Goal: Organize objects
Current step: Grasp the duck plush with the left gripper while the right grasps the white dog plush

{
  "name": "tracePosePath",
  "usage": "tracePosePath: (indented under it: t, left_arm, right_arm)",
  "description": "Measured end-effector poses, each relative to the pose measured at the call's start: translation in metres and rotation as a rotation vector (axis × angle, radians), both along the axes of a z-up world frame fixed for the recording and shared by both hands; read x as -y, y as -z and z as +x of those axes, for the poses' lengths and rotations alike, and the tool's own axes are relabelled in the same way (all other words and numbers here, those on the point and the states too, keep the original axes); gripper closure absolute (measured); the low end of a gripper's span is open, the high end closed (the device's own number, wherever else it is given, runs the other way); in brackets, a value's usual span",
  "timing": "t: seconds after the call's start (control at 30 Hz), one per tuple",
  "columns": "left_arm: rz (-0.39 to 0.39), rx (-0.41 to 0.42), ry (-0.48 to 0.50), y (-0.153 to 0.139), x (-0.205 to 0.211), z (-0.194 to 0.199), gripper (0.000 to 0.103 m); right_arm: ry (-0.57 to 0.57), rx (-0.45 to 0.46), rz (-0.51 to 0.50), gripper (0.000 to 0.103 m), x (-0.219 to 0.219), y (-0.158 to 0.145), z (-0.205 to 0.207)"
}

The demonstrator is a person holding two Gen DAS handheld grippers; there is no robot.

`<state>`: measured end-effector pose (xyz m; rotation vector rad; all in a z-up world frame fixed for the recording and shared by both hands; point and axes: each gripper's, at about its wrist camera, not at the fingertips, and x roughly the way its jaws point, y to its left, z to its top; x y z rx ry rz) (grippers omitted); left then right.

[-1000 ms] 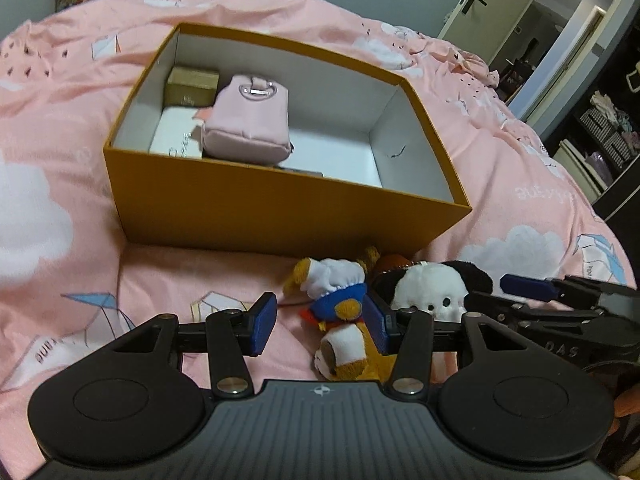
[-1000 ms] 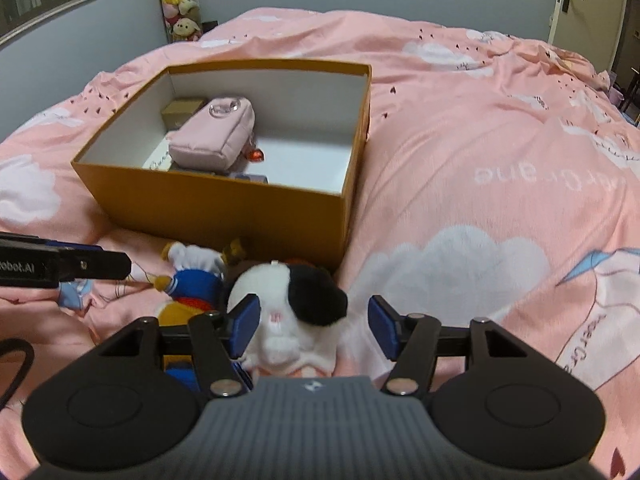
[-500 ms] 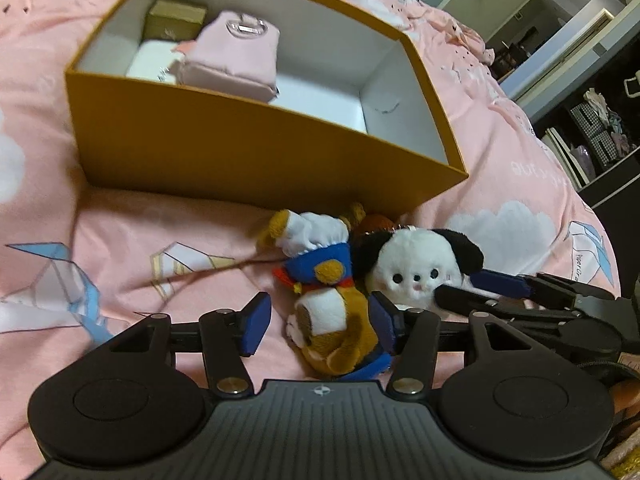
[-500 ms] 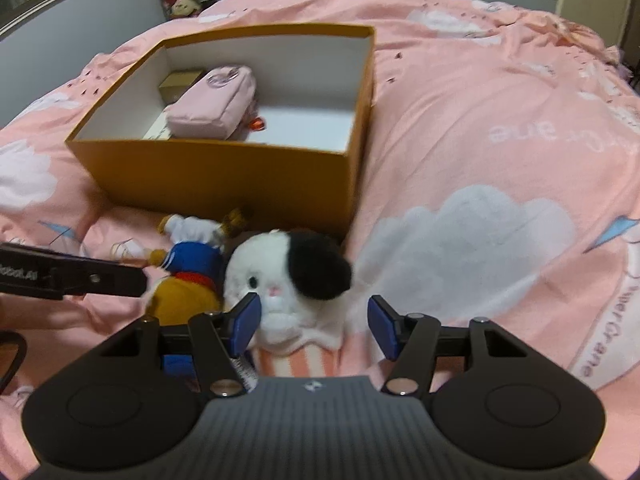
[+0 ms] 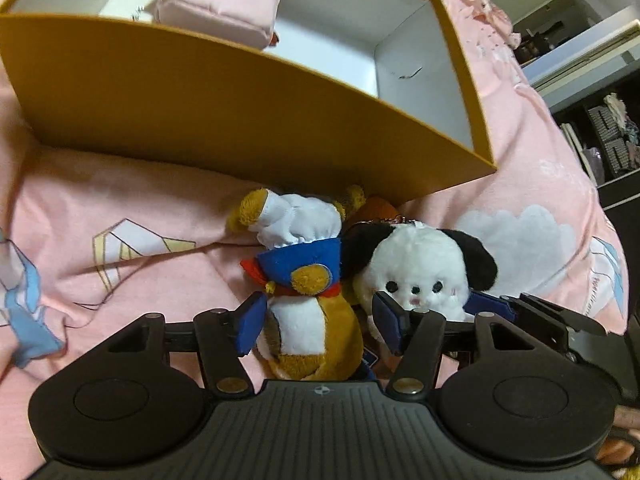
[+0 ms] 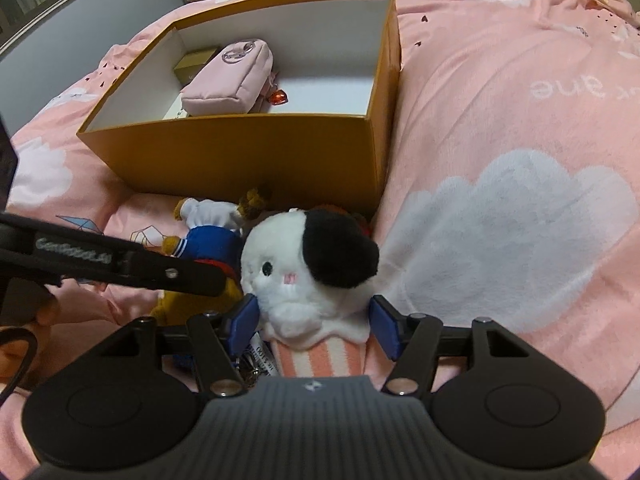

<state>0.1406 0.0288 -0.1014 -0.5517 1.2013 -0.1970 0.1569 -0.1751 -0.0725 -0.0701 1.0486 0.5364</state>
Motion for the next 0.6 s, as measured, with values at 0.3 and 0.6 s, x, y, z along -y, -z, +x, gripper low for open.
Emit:
tracePosePath:
  t: [0.3,0.6]
  left_arm:
    - [0.026,-0.034,-0.017,0.009,-0.003,0.002,0.051]
    - [0.033,0.004,-0.022,-0.005,-0.018,-0.02,0.054]
  right_arm:
    - [-0.021,-0.02,0.007,0.034,-0.003,0.005,0.007]
    - [-0.072,0.025,-0.014,0.03,-0.013,0.002,0.011]
